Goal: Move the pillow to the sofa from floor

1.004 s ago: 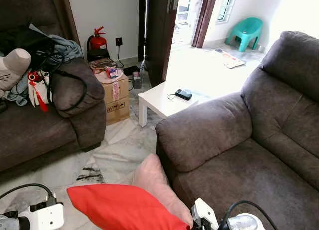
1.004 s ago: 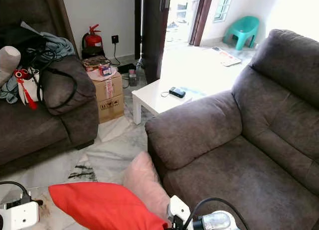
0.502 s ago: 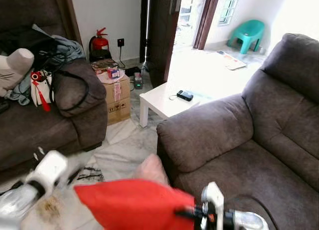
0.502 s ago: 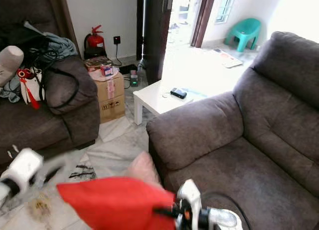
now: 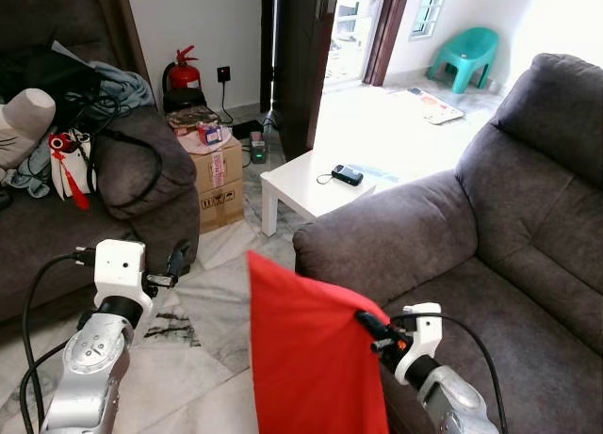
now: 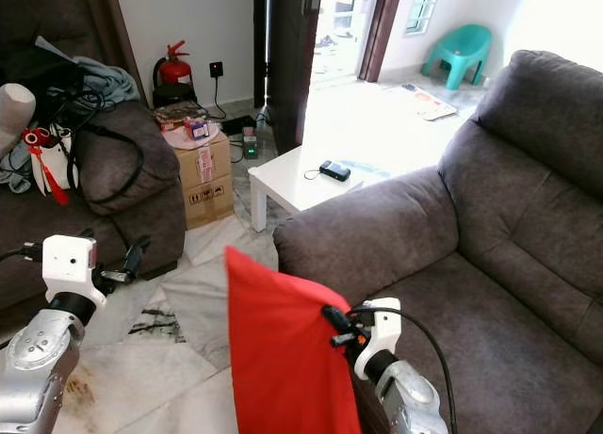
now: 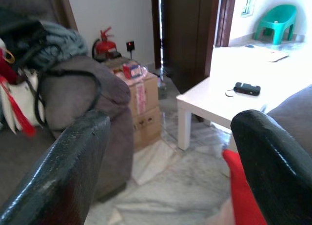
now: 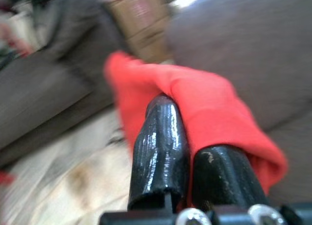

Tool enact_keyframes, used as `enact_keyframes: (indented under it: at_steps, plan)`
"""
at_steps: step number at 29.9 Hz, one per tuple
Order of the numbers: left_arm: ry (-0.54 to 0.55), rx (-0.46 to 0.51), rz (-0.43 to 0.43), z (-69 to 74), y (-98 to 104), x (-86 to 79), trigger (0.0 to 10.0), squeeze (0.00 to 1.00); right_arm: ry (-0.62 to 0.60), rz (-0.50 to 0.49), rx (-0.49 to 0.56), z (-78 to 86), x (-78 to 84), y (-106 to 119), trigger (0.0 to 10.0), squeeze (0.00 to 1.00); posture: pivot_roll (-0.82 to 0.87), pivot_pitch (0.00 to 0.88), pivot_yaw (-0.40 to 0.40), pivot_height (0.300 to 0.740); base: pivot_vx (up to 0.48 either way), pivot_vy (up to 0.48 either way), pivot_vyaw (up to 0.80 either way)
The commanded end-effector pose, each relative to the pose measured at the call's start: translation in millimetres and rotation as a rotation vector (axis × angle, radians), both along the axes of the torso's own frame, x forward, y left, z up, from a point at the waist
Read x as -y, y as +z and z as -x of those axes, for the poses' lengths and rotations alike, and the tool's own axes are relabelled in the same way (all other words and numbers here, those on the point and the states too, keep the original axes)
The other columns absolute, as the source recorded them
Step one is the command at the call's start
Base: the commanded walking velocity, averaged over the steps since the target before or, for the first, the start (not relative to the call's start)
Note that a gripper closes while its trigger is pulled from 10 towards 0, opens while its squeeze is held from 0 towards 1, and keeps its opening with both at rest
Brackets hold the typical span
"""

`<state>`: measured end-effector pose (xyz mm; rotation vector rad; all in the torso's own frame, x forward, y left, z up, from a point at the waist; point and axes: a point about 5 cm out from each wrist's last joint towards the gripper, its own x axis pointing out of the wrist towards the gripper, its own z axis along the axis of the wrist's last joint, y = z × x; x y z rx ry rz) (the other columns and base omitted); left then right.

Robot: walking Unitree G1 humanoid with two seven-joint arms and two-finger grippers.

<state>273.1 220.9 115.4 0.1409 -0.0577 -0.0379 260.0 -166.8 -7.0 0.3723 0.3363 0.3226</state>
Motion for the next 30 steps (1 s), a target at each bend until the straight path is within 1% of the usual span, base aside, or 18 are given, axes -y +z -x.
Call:
enact_keyframes:
  at_steps: [1, 2, 4, 6, 9, 12, 13, 19, 21, 28, 30]
  plan:
    - [-0.011, 0.029, 0.014, -6.0, 7.7, 10.8, 10.0, 0.0, -0.123, -0.007, 0.159, -23.7, 12.3, 29.3, 10.0, 0.0, 0.16, 0.0, -0.103, 0.74, 0.0, 0.0, 0.0]
    - [0.007, 0.036, 0.028, -8.0, 8.7, 13.8, 10.0, 0.0, -0.125, -0.021, 0.176, -26.4, 10.6, 32.6, 10.0, 0.0, 0.16, 0.0, -0.105, 0.74, 0.0, 0.0, 0.0]
    - [0.003, 0.046, 0.027, -10.3, 9.1, 20.2, 10.0, 0.0, -0.107, -0.023, 0.213, -29.3, 6.1, 39.0, 10.0, 0.0, 0.16, 0.0, -0.105, 0.74, 0.0, 0.0, 0.0]
    - [0.004, 0.047, 0.04, -11.2, 9.2, 22.9, 10.0, 0.0, -0.107, -0.023, 0.222, -30.2, 4.4, 40.3, 10.0, 0.0, 0.16, 0.0, -0.105, 0.74, 0.0, 0.0, 0.0]
    - [-0.011, 0.054, 0.062, -13.5, 11.0, 34.2, 10.0, 0.0, -0.097, -0.027, 0.253, -33.2, -4.3, 45.7, 10.0, 0.0, 0.15, 0.0, -0.109, 0.74, 0.0, 0.0, 0.0]
    - [-0.015, 0.053, 0.055, -13.9, 11.1, 37.5, 10.0, 0.0, -0.116, -0.024, 0.256, -34.6, -5.2, 46.0, 10.0, 0.0, 0.15, 0.0, -0.109, 0.74, 0.0, 0.0, 0.0]
    - [-0.009, 0.053, 0.067, -13.3, 10.7, 39.3, 10.0, 0.0, -0.13, -0.015, 0.258, -35.0, -6.0, 46.6, 10.0, 0.0, 0.15, 0.0, -0.108, 0.74, 0.0, 0.0, 0.0]
    - [0.004, 0.048, 0.078, -11.9, 7.2, 39.6, 10.0, 0.0, -0.136, -0.011, 0.264, -34.7, -6.2, 47.8, 10.0, 0.0, 0.14, 0.0, -0.108, 0.74, 0.0, 0.0, 0.0]
    - [-0.005, 0.044, 0.103, -11.1, 5.0, 42.3, 10.0, 0.0, -0.141, -0.01, 0.27, -35.6, -5.5, 49.5, 10.0, 0.0, 0.14, 0.0, -0.109, 0.74, 0.0, 0.0, 0.0]
    - [-0.022, 0.038, 0.094, -11.7, 2.4, 47.2, 10.0, 0.0, -0.155, -0.01, 0.278, -37.3, -3.9, 51.2, 10.0, 0.0, 0.13, 0.0, -0.108, 0.74, 0.0, 0.0, 0.0]
    - [-0.017, 0.033, 0.1, -12.2, 0.9, 47.0, 10.0, 0.0, -0.16, -0.01, 0.279, -37.3, -3.9, 51.3, 10.0, 0.0, 0.13, 0.0, -0.107, 0.74, -0.247, 0.0, 0.0]
